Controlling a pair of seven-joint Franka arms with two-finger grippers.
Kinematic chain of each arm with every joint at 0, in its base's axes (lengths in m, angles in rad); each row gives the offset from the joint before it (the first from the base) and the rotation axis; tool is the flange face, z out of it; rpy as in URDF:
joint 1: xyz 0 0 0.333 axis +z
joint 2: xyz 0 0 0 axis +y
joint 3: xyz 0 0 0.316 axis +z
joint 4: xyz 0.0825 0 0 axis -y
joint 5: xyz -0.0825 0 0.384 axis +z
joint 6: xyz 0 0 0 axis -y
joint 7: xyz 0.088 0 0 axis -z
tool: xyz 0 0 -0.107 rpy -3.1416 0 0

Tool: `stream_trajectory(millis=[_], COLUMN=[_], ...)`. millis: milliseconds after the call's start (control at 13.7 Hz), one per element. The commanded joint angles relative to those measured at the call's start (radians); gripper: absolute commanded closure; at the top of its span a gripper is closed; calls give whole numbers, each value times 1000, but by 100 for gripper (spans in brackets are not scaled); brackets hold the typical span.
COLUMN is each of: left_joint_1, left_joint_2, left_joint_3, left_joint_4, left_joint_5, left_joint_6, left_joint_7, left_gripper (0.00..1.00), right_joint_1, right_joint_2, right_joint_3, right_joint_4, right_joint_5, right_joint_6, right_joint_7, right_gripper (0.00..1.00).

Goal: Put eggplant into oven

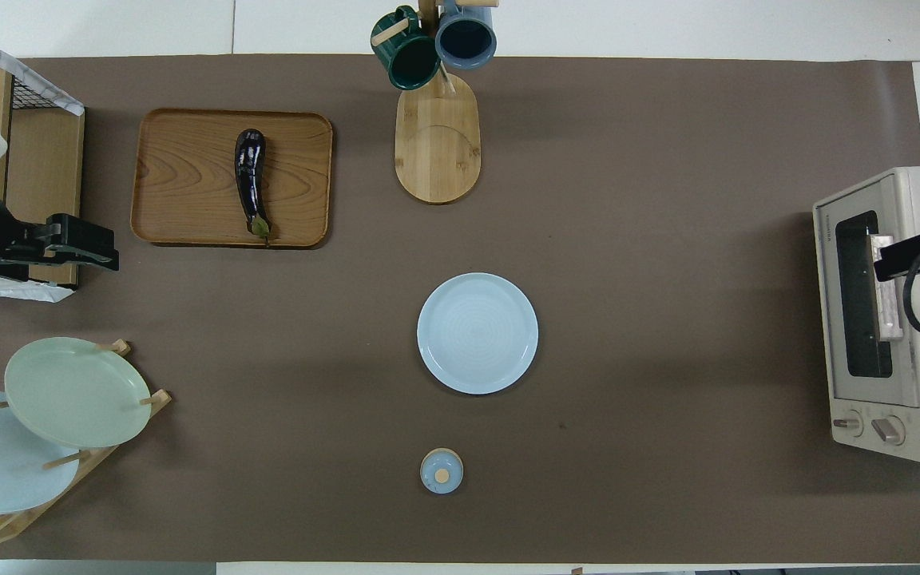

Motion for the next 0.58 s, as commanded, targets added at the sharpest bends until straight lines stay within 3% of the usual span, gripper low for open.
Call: stream_trajectory(millis=[0, 510], left_joint_1=[11, 12], left_joint_2=[2, -3], left_joint_3=[-10, -10], left_joint_4=[10, 10], left_joint_5=[8, 5], left_joint_6=[-6, 34], left_joint_7=[10, 0], left_gripper=[0, 0], right_joint_1=[-5, -4], right_joint_2=[-11, -11], right_joint_3=[4, 4], right_joint_4=[-3, -3], right_joint_5=[24, 24], right_joint_6=[-13, -11], right_joint_7=[6, 6], right_gripper=[0, 0])
